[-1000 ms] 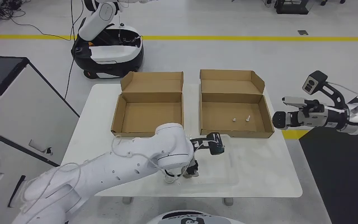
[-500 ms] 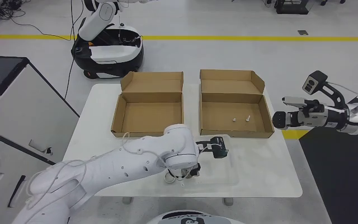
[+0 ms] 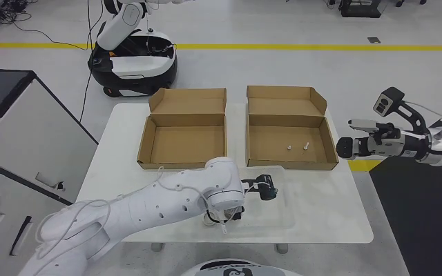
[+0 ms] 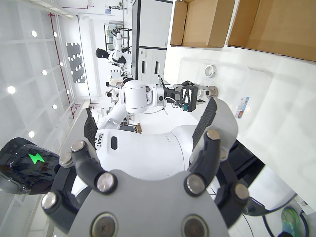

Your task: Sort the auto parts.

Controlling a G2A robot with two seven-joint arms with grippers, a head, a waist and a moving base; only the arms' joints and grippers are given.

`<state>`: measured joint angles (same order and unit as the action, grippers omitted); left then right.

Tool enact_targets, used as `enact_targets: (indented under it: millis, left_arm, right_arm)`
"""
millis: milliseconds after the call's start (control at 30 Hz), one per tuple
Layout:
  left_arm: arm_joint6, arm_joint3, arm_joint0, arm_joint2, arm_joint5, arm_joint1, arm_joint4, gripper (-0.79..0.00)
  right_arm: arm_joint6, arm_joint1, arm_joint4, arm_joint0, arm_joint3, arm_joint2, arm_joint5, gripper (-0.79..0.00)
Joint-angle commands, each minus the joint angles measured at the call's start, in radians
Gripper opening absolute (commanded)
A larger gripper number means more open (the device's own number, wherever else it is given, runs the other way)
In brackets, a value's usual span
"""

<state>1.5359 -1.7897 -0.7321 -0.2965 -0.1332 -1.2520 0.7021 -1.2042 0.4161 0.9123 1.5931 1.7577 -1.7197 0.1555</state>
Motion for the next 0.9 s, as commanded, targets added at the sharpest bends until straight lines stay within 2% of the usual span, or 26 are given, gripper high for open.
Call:
enact_targets:
  millis: [0, 167, 433, 700, 867]
  left_arm:
    - [0.0, 0.006, -0.003, 0.002, 0.002, 0.0, -0.001, -0.369]
    - [0.0, 0.02, -0.003, 0.013, 0.003, 0.001, 0.005, -0.336]
    - [0.0, 0.034, 0.008, 0.035, 0.02, -0.001, -0.01, -0.332]
    - [-0.001, 0.053, 0.004, 0.028, 0.012, -0.007, -0.015, -0.394]
    - [-0.005, 0.073, 0.003, 0.028, 0.008, -0.013, 0.0, -0.403]
  right_arm:
    - [0.0, 0.0, 0.0, 0.0, 0.0, 0.0, 0.0, 0.0]
    - [0.0, 0.0, 0.0, 0.0, 0.0, 0.0, 0.0, 0.0]
    - [0.0, 0.0, 0.0, 0.0, 0.0, 0.0, 0.0, 0.0]
    - [0.0, 0.0, 0.0, 0.0, 0.0, 0.0, 0.0, 0.0]
    - [0.0, 0.0, 0.0, 0.0, 0.0, 0.0, 0.0, 0.0]
